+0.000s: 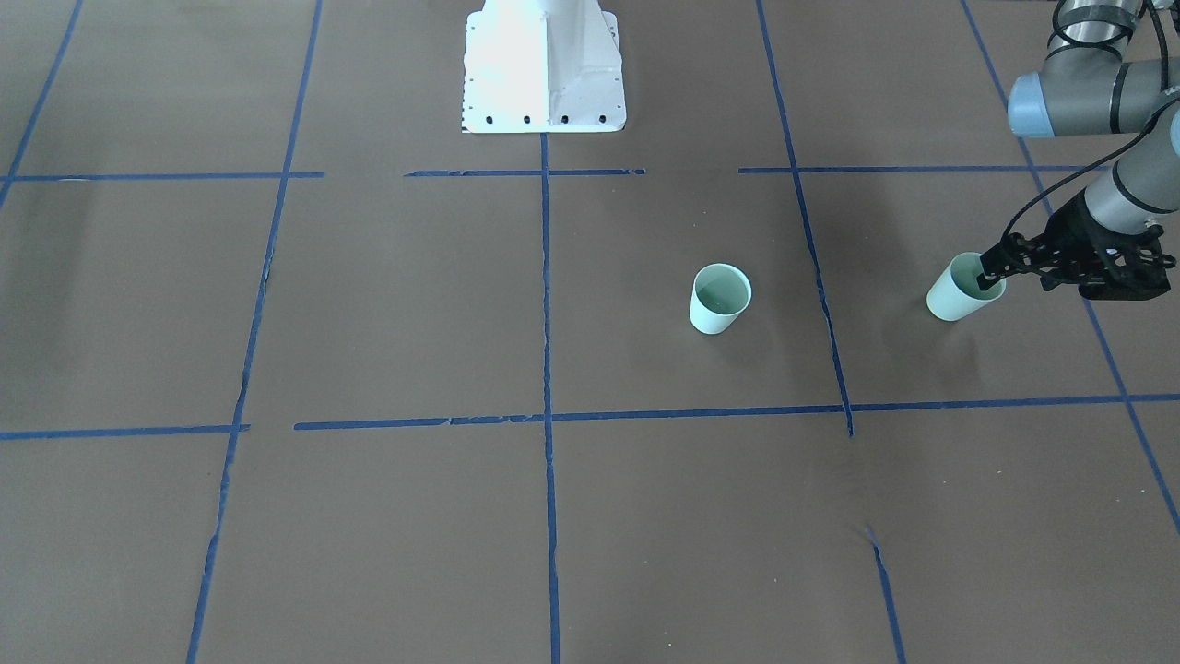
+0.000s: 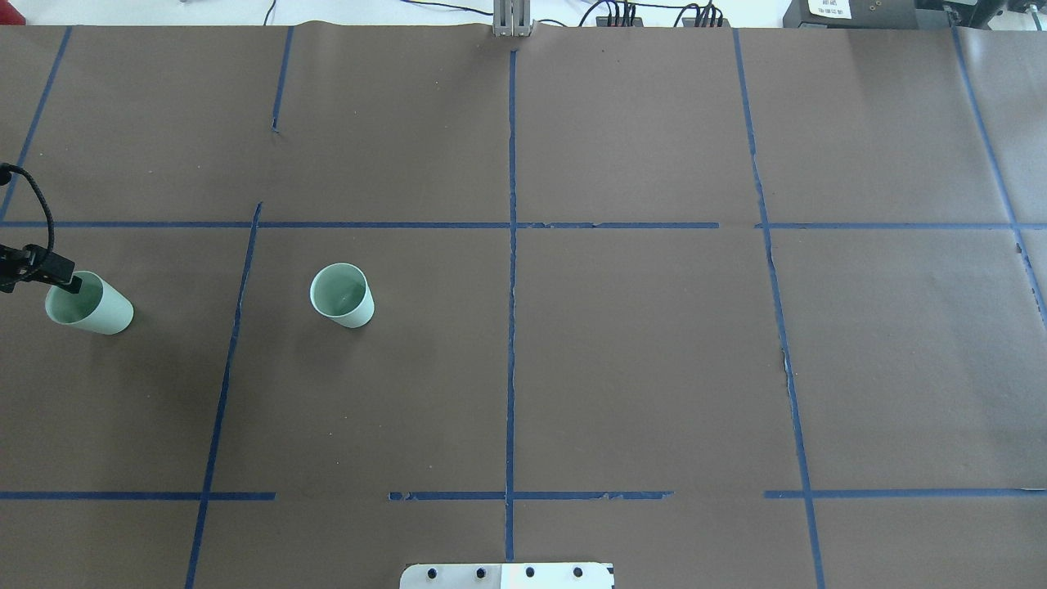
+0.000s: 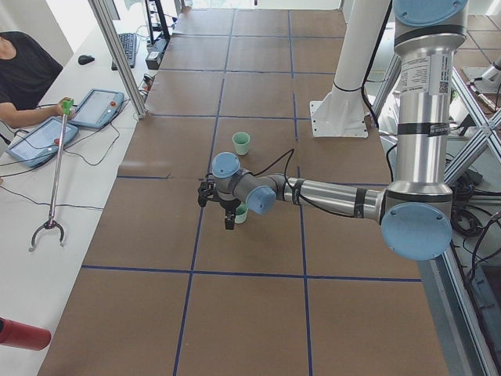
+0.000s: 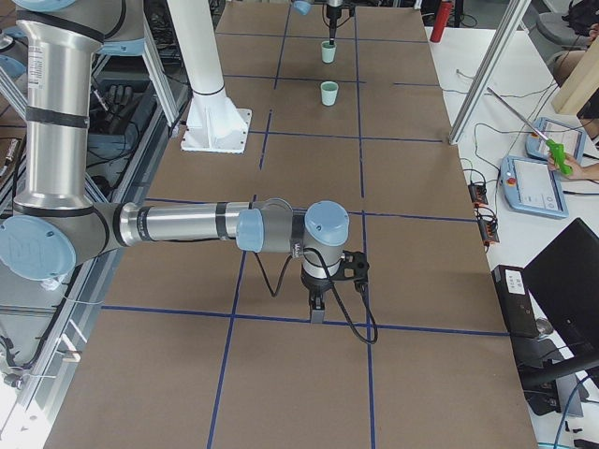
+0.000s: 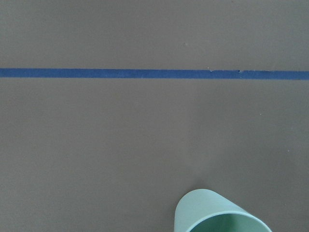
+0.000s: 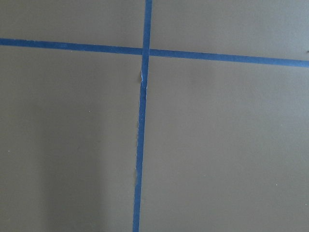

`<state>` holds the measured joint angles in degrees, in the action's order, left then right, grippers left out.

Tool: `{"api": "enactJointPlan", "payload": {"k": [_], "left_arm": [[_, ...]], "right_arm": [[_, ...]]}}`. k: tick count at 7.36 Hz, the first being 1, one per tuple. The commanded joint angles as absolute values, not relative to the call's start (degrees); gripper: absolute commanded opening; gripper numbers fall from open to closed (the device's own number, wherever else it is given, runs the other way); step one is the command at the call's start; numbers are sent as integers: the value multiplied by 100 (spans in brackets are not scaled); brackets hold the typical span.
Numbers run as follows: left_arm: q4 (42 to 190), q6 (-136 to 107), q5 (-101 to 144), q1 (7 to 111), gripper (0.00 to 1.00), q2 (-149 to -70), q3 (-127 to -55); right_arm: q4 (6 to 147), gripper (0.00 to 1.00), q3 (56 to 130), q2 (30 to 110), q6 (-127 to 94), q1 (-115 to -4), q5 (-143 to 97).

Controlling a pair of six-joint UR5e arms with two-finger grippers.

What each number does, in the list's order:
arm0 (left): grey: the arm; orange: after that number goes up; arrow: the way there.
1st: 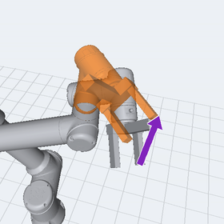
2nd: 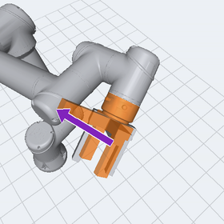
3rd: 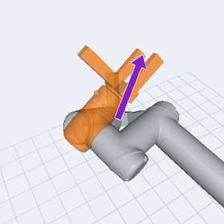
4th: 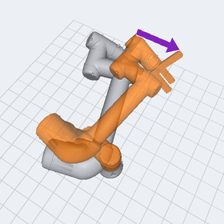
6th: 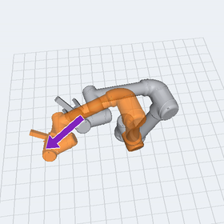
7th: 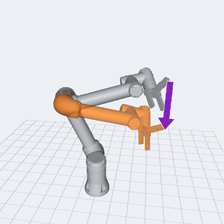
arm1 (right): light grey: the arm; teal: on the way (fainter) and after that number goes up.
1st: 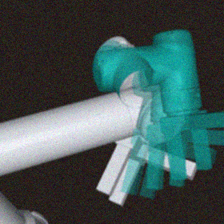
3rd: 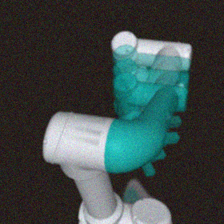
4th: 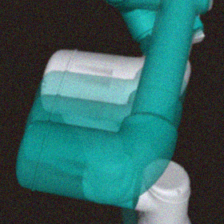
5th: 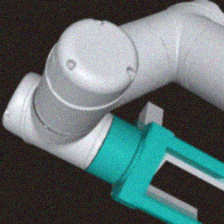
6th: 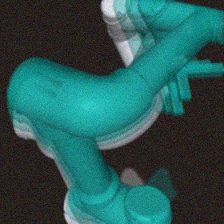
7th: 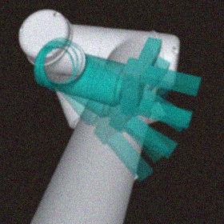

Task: Stack cups
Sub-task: 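Lower the left gripper onto the outer pale green cup and grasp it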

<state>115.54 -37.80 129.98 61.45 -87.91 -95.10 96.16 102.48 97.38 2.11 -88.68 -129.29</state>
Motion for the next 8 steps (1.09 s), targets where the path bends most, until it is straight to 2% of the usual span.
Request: {"api": "enactJointPlan", "payload": {"k": [1,2,4,7,8], "left_arm": [[11601,-3779,13025,6056,100,-8745,-9492],[11602,-3788,13025,6012,98,-8745,-9492],[11601,-3806,13043,5977,57,-8745,-9501],[11602,-3849,13052,5977,0,-8736,-9518],[11602,-3963,13052,5977,0,-8736,-9553]], "right_arm": [[9624,100,10248,9738,211,-8868,-12929],[9615,100,10248,9738,211,-8868,-12929],[9624,100,10248,9738,211,-8868,-12929],[9615,100,10248,9738,211,-8868,-12929],[9624,100,10248,9738,211,-8868,-12929]]}}
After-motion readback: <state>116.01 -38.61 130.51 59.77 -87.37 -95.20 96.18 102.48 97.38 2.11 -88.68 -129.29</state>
